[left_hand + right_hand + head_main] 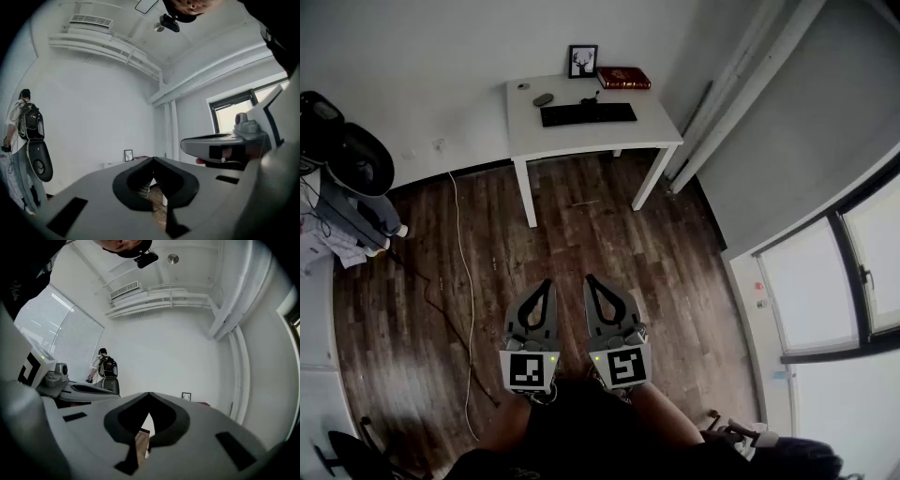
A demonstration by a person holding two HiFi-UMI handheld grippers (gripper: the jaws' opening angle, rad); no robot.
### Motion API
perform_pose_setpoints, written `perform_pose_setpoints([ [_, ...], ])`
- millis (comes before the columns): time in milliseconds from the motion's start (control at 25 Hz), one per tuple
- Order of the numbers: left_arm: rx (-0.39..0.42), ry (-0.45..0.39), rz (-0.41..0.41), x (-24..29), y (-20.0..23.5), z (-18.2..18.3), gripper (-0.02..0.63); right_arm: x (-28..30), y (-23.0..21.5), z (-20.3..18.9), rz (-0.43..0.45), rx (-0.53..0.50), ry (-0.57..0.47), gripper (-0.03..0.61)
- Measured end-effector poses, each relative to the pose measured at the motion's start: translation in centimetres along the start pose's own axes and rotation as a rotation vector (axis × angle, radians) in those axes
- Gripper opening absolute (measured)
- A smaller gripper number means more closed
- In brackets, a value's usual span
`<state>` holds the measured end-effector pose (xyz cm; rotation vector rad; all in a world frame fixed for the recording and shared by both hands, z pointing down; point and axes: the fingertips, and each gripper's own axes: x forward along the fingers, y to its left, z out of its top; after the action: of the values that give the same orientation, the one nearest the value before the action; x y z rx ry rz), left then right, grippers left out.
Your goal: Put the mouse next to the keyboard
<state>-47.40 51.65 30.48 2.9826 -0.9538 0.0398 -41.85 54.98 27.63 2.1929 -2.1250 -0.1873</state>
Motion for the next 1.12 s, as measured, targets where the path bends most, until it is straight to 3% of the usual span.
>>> perform_pose_setpoints([
  [520,-0.023,0.024,-0.004,-1.8,3.7,-1.4,-0.002,1.9,3.7,-0.9,0.027,-0.019,0.033,0.020],
  [840,-0.024,0.070,-0.009,-4.1,7.6,-3.3,-0.002,3.2,5.3,-1.7,0.029,-0.088,0.079,0.020],
  [1120,-0.023,0.098,-0.033,-2.2,10.2,-4.6,-0.002,5.8,6.2,-3.0,0.074,-0.111,0.122,0.020],
])
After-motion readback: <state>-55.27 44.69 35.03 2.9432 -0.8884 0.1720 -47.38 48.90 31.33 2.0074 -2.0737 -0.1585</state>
